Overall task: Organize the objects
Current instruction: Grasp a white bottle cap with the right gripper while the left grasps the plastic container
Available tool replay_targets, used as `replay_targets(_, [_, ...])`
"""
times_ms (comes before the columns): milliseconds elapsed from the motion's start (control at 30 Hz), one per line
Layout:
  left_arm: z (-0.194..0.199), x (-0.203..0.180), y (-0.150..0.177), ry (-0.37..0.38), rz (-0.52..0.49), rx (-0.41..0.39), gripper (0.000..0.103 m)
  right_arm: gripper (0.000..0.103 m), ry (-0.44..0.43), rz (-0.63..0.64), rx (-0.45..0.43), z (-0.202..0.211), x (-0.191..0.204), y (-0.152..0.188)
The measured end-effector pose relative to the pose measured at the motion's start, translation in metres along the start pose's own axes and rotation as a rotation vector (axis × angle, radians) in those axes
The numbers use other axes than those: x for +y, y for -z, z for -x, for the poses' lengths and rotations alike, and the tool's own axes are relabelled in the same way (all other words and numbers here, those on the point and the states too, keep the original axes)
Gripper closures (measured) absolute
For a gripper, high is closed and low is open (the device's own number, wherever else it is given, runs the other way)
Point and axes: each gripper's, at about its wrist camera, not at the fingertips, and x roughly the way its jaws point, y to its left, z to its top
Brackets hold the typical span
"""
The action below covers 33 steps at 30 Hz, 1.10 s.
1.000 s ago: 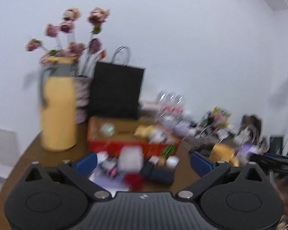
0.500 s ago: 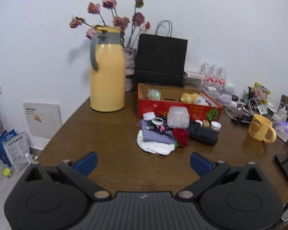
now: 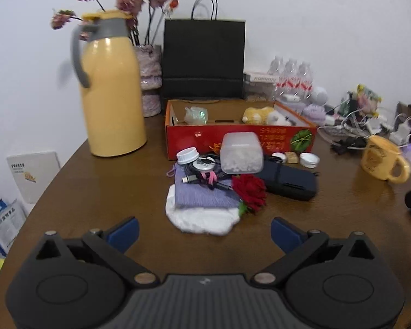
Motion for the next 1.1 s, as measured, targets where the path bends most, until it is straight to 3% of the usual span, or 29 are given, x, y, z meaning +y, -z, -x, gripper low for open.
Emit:
replay_targets(100, [-0.038, -0.002, -0.022, 0.012, -0.002, 0.01, 0.006, 0.009, -0.013, 0.002, 0.022, -0.047, 0.002, -0.017])
replay_targets(233, [-0.088, -0.013, -0.06, 0.09, 0.034, -0.051, 0.005, 0.014, -0.009, -0.016, 0.03, -0.107, -0.001, -0.036])
replay_targets(300, [-0.121, -0.024, -0.075, 0.141, -0.015, -0.015, 0.005, 0.025, 0.036, -0.024, 0.073, -0.149, -0.01, -0.045])
replay_targets(400, [-0.162, -0.043, -0.083, 0.094, -0.111, 0.043, 0.005, 0.03, 0.071, -0.048, 0.145, -0.199, -0.025, -0.05])
replay_targets(500, [-0.183, -0.052, -0.083, 0.072, -0.145, 0.051, 0.011, 0.033, 0.068, -0.065, 0.204, -0.231, -0.032, -0.047])
replay_targets(567, [-0.189, -0.051, -0.083, 0.089, -0.107, 0.059, 0.029, 0.04, 0.053, -0.08, 0.217, -0.242, -0.034, -0.041])
replay_targets(600, [-0.19, -0.051, -0.084, 0.092, -0.102, 0.063, 0.037, 0.05, 0.049, -0.086, 0.217, -0.244, -0.035, -0.039])
replay_targets(667, [-0.186, -0.057, -0.084, 0.08, -0.143, 0.048, 0.038, 0.062, 0.054, -0.082, 0.199, -0.244, -0.034, -0.036])
replay_targets(800, [-0.159, -0.059, -0.093, 0.059, -0.137, -0.013, 0.038, 0.062, 0.063, -0.102, 0.157, -0.228, -0.037, -0.043])
replay_targets(900, [-0.109, -0.059, -0.094, 0.066, -0.134, -0.095, 0.038, 0.062, 0.06, -0.101, 0.084, -0.188, -0.032, -0.049])
replay_targets(1033, [-0.062, -0.056, -0.06, 0.141, -0.103, -0.011, 0.038, 0.062, 0.007, -0.018, 0.064, -0.134, -0.002, -0.027])
replay_targets(1100, [-0.041, -0.055, -0.035, 0.126, -0.086, 0.014, 0.038, 0.062, -0.014, 0.025, 0.077, -0.108, 0.016, -0.006])
